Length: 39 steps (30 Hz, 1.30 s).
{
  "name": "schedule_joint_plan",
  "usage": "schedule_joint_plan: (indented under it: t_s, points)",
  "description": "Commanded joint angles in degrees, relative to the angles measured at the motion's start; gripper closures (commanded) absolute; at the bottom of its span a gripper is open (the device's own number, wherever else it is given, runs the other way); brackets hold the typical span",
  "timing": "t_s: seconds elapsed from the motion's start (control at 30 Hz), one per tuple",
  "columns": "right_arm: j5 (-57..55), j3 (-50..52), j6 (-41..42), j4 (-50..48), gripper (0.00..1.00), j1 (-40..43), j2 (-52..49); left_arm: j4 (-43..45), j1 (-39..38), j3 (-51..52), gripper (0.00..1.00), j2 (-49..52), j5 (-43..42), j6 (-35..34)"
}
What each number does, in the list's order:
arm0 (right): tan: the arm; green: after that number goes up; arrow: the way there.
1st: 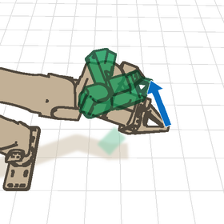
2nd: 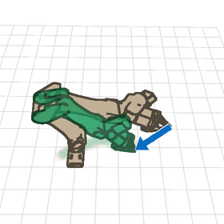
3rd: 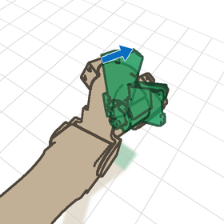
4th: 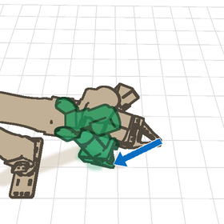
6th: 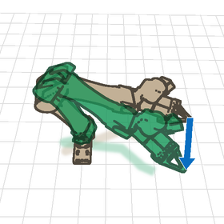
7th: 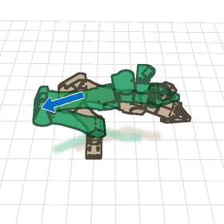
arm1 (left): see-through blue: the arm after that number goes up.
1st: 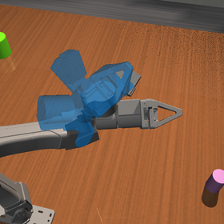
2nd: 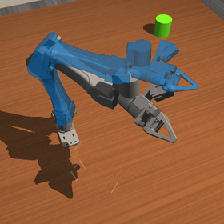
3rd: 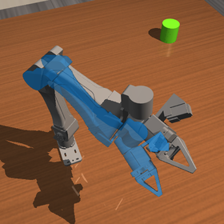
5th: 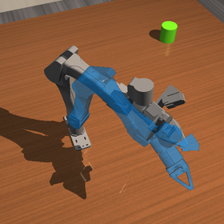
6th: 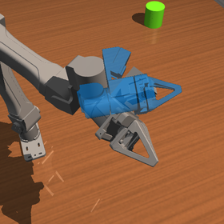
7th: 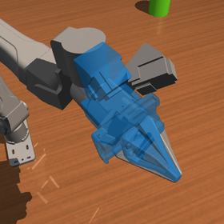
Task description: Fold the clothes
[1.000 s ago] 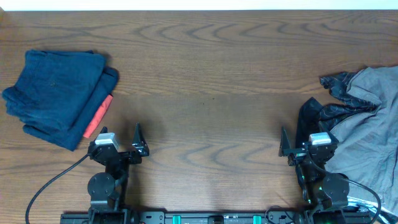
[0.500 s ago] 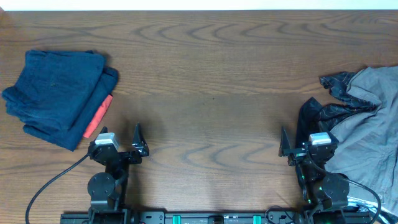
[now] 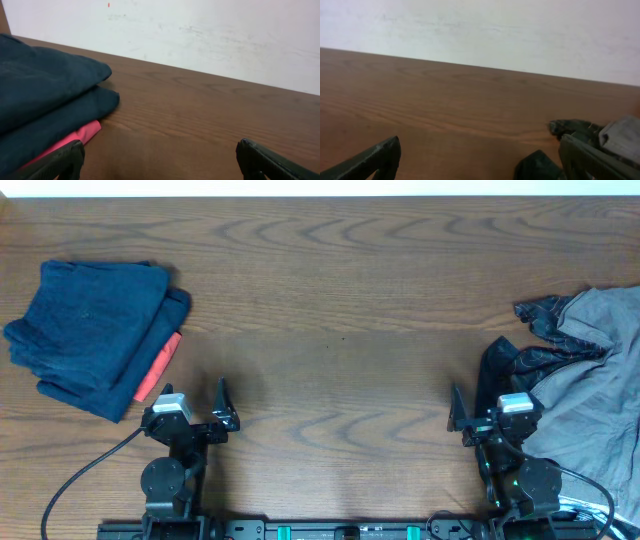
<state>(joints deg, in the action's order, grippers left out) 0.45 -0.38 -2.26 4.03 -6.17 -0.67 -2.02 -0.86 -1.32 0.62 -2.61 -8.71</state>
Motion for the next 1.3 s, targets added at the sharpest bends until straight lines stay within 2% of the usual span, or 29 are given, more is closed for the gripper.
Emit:
schedule_joint_plan:
  t_s: [0.0,0.17,0.3,0.57,0.8,0.97,1.03,1.13,1.27]
  points:
    - [0.66,0.04,5.05,0.24,0.01,0.59,-0.02,-1.77,-0.13,1.09,0.02,-0.24,0.52,0.96]
    - [-1.92,-1.27,6.12,2.32,0.01,0.59,-2.19,-2.82,-0.15,0.37,0.02,1.90,-1.68,-2.14]
    - [-4.13,-6.19,7.02,7.87,0.01,0.59,-7.21,-10.08,-0.15,-3.80,0.02,6.01,-2.05,-2.78]
    - [-5.84,-20.41,10.82,17.14,0.01,0.74,-25.42,-24.20,-0.13,-19.87,0.02,19.02,-2.93,-2.75]
    - [-5.70,-36.61,10.80,31.93,0.01,0.76,-46.21,-42.38,-0.13,-37.35,0.02,33.44,-3.41,-2.73]
    - [-1.27,-42.38,10.84,35.52,0.01,0.74,-53.55,-50.53,-0.13,-44.74,0.02,39.34,-4.50,-2.75]
    - [-4.83,-42.27,11.19,35.67,0.01,0.87,-54.82,-51.39,-0.13,-45.09,0.02,40.04,-4.48,-2.75]
    - [-17.92,-42.01,19.69,39.01,0.01,1.88,-57.48,-51.76,-0.13,-45.09,0.02,40.26,-4.48,-2.75]
    - [-24.83,-41.83,28.57,44.83,0.01,4.83,-62.05,-51.69,-0.13,-45.09,0.02,40.26,-4.48,-2.75]
